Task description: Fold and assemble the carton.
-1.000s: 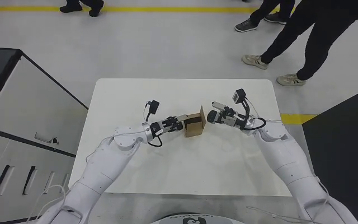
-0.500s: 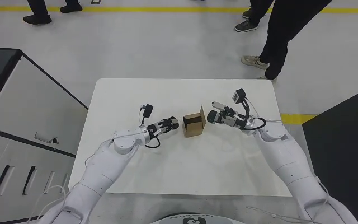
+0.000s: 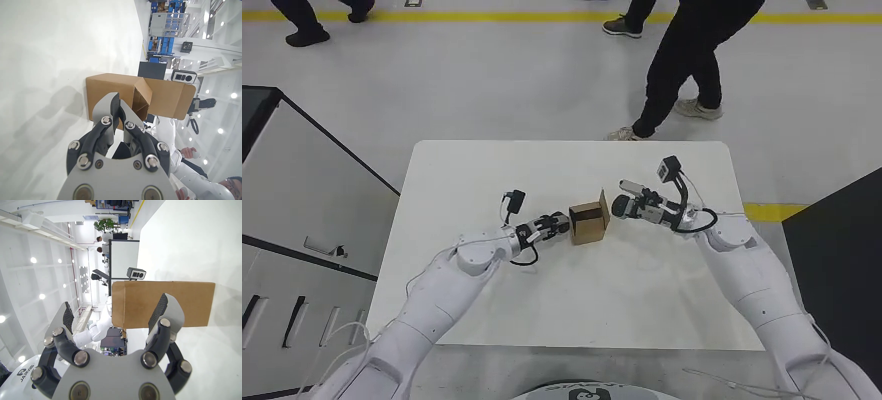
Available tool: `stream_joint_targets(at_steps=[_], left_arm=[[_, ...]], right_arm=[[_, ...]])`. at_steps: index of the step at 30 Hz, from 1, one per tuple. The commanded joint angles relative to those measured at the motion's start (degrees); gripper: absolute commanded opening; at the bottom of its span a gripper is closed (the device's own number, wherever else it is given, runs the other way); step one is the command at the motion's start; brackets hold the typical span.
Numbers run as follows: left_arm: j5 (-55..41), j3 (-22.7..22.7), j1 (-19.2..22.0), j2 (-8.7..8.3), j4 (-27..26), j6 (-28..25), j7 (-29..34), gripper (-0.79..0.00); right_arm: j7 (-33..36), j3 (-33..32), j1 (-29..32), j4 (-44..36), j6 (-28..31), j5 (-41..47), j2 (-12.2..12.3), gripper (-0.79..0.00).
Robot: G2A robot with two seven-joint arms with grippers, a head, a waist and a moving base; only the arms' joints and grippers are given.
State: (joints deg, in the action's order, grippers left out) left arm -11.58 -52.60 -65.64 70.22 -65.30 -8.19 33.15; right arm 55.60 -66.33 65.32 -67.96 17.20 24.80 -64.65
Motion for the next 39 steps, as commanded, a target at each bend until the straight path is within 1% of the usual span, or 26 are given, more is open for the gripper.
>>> stream_joint_targets(at_steps=[1, 5, 6, 7, 16, 17, 21, 25, 27, 35, 37, 39], left_arm=[[-0.02, 0.28, 0.38, 0.21, 0.54, -0.28, 0.15, -0.785], [0.5, 0.47, 0.75, 0.54, 1.31, -0.12, -1.28, -0.785], [0.58, 0.46, 0.78, 0.58, 1.35, -0.12, -1.59, -0.785], [0.58, 0.46, 0.78, 0.58, 1.35, -0.12, -1.59, -0.785], [0.58, 0.46, 0.78, 0.58, 1.35, -0.12, -1.59, -0.785], [0.58, 0.46, 0.78, 0.58, 1.35, -0.12, -1.59, -0.785], [0.58, 0.46, 0.78, 0.58, 1.35, -0.12, -1.59, -0.785], [0.58, 0.46, 0.78, 0.58, 1.35, -0.12, -1.59, -0.785], [0.58, 0.46, 0.78, 0.58, 1.35, -0.12, -1.59, -0.785], [0.58, 0.46, 0.78, 0.58, 1.35, -0.12, -1.59, -0.785], [0.58, 0.46, 0.78, 0.58, 1.35, -0.12, -1.59, -0.785], [0.58, 0.46, 0.78, 0.58, 1.35, -0.12, -1.59, -0.785]], right_arm=[[1.24, -0.4, -1.04, -1.67, -1.38, -3.6, 0.39, 0.0], [2.73, -0.85, -2.94, -4.58, -4.62, -9.71, 1.03, 0.0], [3.86, -0.7, -3.66, -5.85, -4.69, -13.29, 1.31, 0.0], [3.95, -0.73, -3.8, -6.1, -4.84, -14.43, 1.41, 0.0], [3.65, -0.82, -3.75, -6.25, -5.13, -14.43, 1.42, 0.0], [4.45, -0.94, -3.96, -6.53, -6.19, -14.47, 1.52, 0.0], [8.99, -1.55, -6.23, -8.32, -9.9, -19.62, 2.31, 0.0], [14.25, 0.41, -8.81, -8.69, -14.41, -23.19, 2.49, 0.0], [14.01, 1.45, -10.41, -8.36, -15.24, -25.88, 2.44, 0.0], [14.01, 1.45, -10.41, -8.36, -15.24, -25.88, 2.44, 0.0], [13.62, 1.13, -9.48, -8.04, -14.42, -23.56, 2.42, 0.0], [13.23, 0.17, -9.83, -7.16, -14.6, -24.98, 2.78, 0.0]])
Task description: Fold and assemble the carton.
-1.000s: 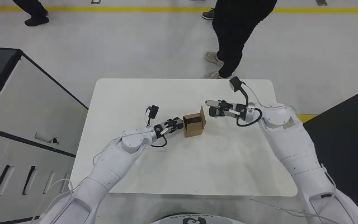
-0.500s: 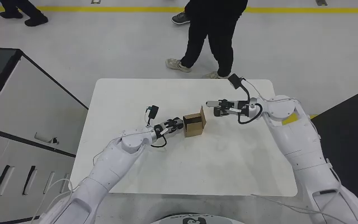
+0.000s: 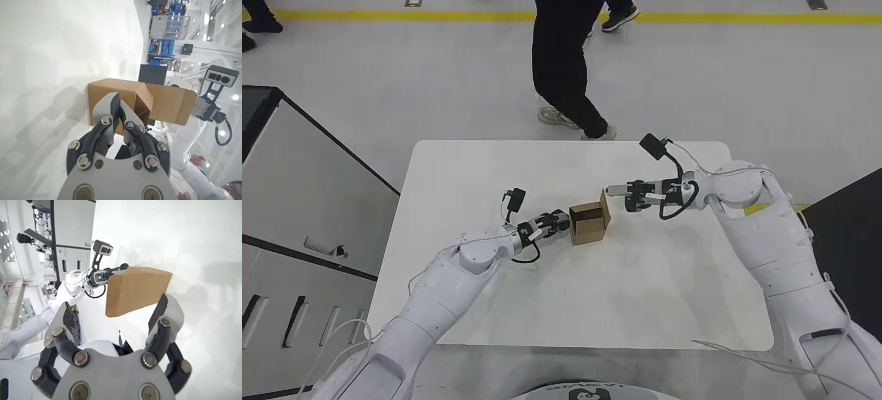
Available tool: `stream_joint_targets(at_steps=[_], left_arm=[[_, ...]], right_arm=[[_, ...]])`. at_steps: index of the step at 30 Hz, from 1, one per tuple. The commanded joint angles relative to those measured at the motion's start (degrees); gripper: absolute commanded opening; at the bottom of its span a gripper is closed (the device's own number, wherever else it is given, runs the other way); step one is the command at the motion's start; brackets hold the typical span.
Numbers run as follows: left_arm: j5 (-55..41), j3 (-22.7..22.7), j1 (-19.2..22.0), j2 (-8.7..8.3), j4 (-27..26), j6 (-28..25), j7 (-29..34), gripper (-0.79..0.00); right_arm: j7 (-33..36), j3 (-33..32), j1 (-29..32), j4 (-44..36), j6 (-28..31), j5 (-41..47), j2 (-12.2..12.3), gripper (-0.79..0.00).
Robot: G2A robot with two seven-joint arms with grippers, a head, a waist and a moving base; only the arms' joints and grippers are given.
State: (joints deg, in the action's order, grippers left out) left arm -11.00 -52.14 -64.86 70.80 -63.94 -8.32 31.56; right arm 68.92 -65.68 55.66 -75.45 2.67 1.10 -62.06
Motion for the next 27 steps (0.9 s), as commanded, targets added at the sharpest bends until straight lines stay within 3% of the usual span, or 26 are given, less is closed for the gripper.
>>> stream_joint_targets(at_steps=[1, 8, 9, 11, 14, 16, 20, 27], left_arm=[[0.0, 0.0, 0.0, 0.0, 0.0, 0.0, 0.0, -0.785], [0.0, 0.0, 0.0, 0.0, 0.0, 0.0, 0.0, -0.785], [0.0, 0.0, 0.0, 0.0, 0.0, 0.0, 0.0, -0.785], [0.0, 0.0, 0.0, 0.0, 0.0, 0.0, 0.0, -0.785], [0.0, 0.0, 0.0, 0.0, 0.0, 0.0, 0.0, -0.785], [0.0, 0.0, 0.0, 0.0, 0.0, 0.0, 0.0, -0.785], [0.0, 0.0, 0.0, 0.0, 0.0, 0.0, 0.0, -0.785], [0.0, 0.0, 0.0, 0.0, 0.0, 0.0, 0.0, -0.785]], right_arm=[[0.53, -0.9, -0.19, 0.5, 0.14, -1.27, 0.35, 0.0], [2.68, -1.63, 0.53, 1.23, -0.35, -3.41, 1.16, -0.009], [2.96, -0.97, 0.57, 1.04, -0.4, -3.74, 1.11, -0.108], [2.87, 0.3, 0.19, 0.83, -0.59, -4.6, 0.95, -0.129], [2.43, 2.05, -0.8, 0.88, -0.75, -5.73, 0.66, -0.243], [2.1, 3.1, -1.59, 0.75, -0.66, -6.74, 0.49, -0.262], [1.83, 5.05, -3.09, 0.76, -0.53, -8.43, 0.16, -0.443], [1.93, 8.52, -5.98, 1.71, -0.03, -10.12, -0.62, -0.548]])
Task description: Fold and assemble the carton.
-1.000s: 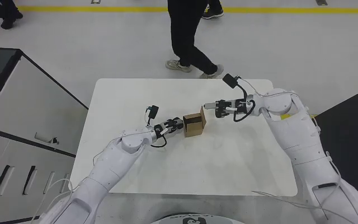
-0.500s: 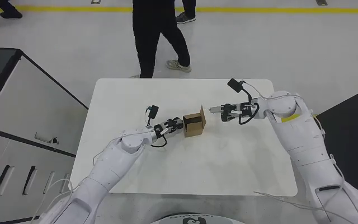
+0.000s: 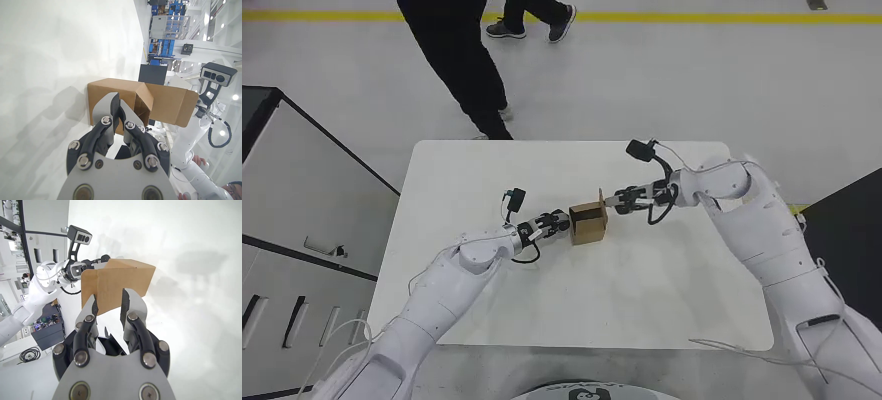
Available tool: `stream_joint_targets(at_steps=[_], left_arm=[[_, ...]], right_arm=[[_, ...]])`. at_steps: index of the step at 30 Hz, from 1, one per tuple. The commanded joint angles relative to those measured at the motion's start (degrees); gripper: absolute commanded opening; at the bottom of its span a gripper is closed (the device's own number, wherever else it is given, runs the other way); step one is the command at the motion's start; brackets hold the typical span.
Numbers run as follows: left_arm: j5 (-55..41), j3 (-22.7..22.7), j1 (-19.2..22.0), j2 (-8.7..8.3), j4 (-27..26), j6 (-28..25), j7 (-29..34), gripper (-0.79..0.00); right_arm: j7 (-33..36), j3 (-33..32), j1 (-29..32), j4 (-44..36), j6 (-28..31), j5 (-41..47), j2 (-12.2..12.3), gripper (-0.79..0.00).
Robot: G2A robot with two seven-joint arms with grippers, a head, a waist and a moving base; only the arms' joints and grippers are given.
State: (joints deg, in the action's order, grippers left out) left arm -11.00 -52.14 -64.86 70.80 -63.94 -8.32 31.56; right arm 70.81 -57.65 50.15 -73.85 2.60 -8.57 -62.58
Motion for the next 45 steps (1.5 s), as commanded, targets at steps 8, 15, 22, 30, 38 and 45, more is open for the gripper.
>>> stream_joint_targets(at_steps=[8, 15, 22, 30, 38, 45], left_arm=[[0.0, 0.0, 0.0, 0.0, 0.0, 0.0, 0.0, -0.785], [0.0, 0.0, 0.0, 0.0, 0.0, 0.0, 0.0, -0.785], [0.0, 0.0, 0.0, 0.0, 0.0, 0.0, 0.0, -0.785], [0.0, 0.0, 0.0, 0.0, 0.0, 0.0, 0.0, -0.785], [0.0, 0.0, 0.0, 0.0, 0.0, 0.0, 0.0, -0.785], [0.0, 0.0, 0.0, 0.0, 0.0, 0.0, 0.0, -0.785]], right_arm=[[0.73, 3.68, -3.61, 0.24, -0.26, -2.41, -0.89, -0.508], [0.51, 3.5, -4.19, 0.61, -1.38, -2.11, -0.87, -0.474], [0.76, 0.82, -2.31, 1.77, 0.2, 2.6, -0.26, -0.489], [0.75, 1.45, -2.52, 0.63, 0.85, 1.94, -0.2, -0.496], [0.78, 4.44, -4.76, 0.62, -0.86, -1.67, -0.78, -0.505], [2.05, 6.73, -6.74, 0.47, -1.94, -3.83, -1.29, -0.536]])
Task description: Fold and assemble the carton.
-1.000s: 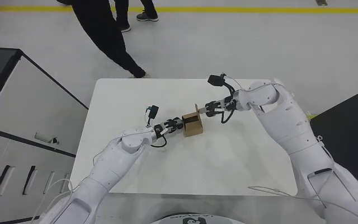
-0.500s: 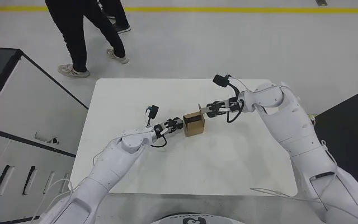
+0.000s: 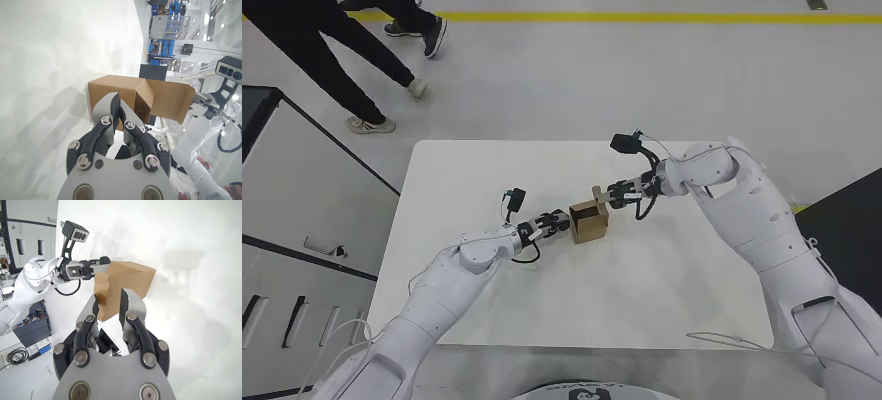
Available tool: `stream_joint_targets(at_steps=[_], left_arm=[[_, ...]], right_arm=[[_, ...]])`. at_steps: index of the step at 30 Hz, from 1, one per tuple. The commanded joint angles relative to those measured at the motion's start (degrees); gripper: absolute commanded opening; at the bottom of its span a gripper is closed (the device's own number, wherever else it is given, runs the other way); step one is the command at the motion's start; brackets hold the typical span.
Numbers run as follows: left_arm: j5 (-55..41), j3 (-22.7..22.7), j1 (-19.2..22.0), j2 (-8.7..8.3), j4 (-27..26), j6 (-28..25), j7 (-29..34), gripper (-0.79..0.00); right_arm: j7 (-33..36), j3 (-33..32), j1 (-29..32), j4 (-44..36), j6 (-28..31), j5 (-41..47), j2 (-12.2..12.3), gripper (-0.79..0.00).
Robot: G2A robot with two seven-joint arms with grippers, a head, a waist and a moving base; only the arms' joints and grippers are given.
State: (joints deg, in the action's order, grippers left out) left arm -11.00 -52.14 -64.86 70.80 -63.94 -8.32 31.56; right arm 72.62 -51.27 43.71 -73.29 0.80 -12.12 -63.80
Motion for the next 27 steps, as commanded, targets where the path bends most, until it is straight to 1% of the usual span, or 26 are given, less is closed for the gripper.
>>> stream_joint_targets(at_steps=[1, 15, 21, 27], left_arm=[[0.0, 0.0, 0.0, 0.0, 0.0, 0.0, 0.0, -0.785], [0.0, 0.0, 0.0, 0.0, 0.0, 0.0, 0.0, -0.785], [0.0, 0.0, 0.0, 0.0, 0.0, 0.0, 0.0, -0.785], [0.0, 0.0, 0.0, 0.0, 0.0, 0.0, 0.0, -0.785]], right_arm=[[0.51, 0.78, -0.58, -0.15, -0.3, -0.66, -0.17, -0.548], [1.89, 6.6, -4.0, -0.5, -1.97, -4.68, -1.9, -0.628], [2.21, 8.95, -5.23, -0.79, -2.48, -6.87, -2.66, -0.631], [3.01, 11.55, -6.69, -1.17, -3.02, -9.83, -3.5, -0.613]])
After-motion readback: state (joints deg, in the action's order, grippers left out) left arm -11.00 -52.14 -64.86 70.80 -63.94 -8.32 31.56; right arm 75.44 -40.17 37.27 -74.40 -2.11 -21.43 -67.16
